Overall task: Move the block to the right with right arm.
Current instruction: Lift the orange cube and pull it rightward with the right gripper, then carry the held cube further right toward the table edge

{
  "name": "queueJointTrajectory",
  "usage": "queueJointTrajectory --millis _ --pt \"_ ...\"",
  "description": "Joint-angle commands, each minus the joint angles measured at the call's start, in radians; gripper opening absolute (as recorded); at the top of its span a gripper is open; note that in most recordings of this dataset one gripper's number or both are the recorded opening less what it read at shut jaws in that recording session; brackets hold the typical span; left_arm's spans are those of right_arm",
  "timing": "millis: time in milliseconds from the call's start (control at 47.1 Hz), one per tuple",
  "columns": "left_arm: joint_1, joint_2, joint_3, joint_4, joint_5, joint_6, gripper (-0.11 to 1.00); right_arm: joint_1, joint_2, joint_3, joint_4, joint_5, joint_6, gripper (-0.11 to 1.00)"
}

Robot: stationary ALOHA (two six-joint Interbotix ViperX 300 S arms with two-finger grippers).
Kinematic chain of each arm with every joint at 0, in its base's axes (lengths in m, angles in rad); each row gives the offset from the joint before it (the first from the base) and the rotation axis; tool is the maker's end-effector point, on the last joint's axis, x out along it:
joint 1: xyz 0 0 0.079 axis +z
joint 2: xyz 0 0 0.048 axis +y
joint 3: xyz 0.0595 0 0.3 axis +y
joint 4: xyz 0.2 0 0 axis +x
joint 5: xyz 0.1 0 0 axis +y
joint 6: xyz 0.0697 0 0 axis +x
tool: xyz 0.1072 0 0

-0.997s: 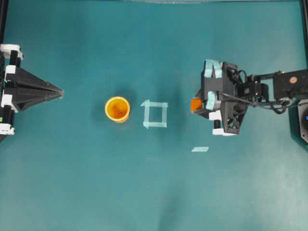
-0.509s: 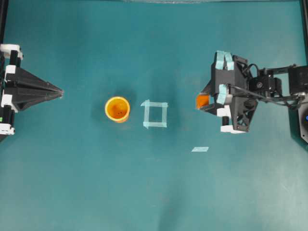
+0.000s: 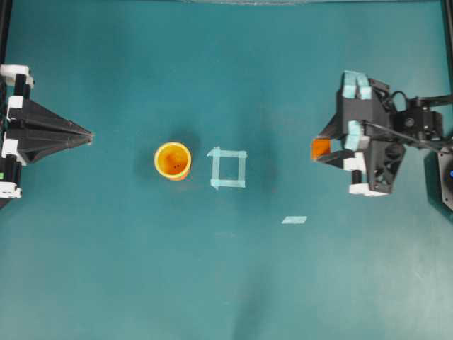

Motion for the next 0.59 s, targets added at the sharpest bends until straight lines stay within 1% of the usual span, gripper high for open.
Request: queueJointTrajectory --millis 0,170,403,573 --pt "0.002 0.006 -0.028 0.002 -0.005 0.002 0.00 0.002 -0.043 0.000 0.009 0.015 -0.002 0.45" --pt "0.002 0.008 -0.028 0.002 -0.005 0.002 0.00 0.002 -0.121 0.023 0.017 0.071 0.008 0.45" --pt "0.002 0.008 -0.028 0.002 -0.003 0.002 0.00 0.002 -0.236 0.052 0.017 0.140 0.061 0.45" --pt "0.002 0.008 -0.028 0.002 -0.003 0.002 0.00 0.002 -0.310 0.057 0.017 0.222 0.067 0.45"
